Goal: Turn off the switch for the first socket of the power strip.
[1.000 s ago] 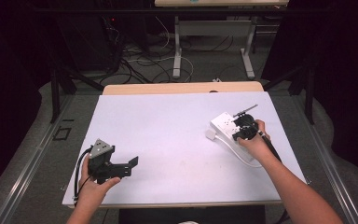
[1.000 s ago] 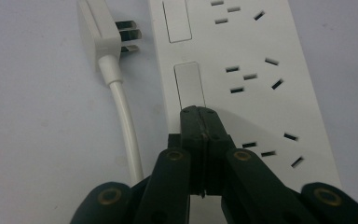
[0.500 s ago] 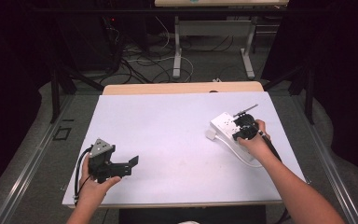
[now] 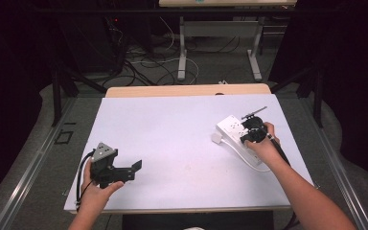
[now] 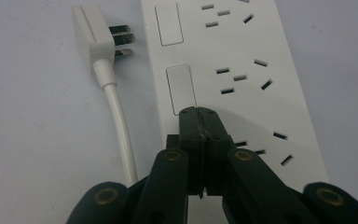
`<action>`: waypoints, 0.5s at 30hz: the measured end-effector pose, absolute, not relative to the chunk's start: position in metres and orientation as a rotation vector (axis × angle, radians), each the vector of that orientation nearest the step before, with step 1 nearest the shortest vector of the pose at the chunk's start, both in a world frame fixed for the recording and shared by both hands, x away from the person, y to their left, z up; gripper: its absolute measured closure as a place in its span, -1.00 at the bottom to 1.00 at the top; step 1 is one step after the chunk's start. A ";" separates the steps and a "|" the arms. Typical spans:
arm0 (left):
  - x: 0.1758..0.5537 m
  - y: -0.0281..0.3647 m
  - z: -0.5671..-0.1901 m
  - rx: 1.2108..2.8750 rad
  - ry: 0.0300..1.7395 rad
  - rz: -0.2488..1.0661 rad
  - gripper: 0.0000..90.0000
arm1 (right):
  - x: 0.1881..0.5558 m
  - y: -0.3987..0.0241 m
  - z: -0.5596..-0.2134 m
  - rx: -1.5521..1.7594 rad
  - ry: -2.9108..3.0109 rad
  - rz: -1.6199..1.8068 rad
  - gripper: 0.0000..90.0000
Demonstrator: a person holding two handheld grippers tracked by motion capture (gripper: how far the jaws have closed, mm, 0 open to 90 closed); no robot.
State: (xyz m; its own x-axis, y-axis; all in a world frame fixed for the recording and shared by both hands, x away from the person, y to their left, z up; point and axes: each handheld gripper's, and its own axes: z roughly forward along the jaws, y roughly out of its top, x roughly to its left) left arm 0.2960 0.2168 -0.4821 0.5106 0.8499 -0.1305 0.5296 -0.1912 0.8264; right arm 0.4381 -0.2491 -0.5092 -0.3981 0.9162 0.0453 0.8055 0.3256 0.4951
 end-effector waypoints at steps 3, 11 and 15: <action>0.295 0.216 -0.482 1.856 1.141 0.453 -1.00 | 0.437 -0.250 -0.508 1.558 2.339 0.684 0.98; 0.295 0.216 -0.482 1.863 1.139 0.456 -1.00 | 0.436 -0.254 -0.503 1.561 2.328 0.691 0.95; 0.295 0.216 -0.482 1.864 1.138 0.456 -1.00 | 0.436 -0.256 -0.501 1.562 2.323 0.707 0.91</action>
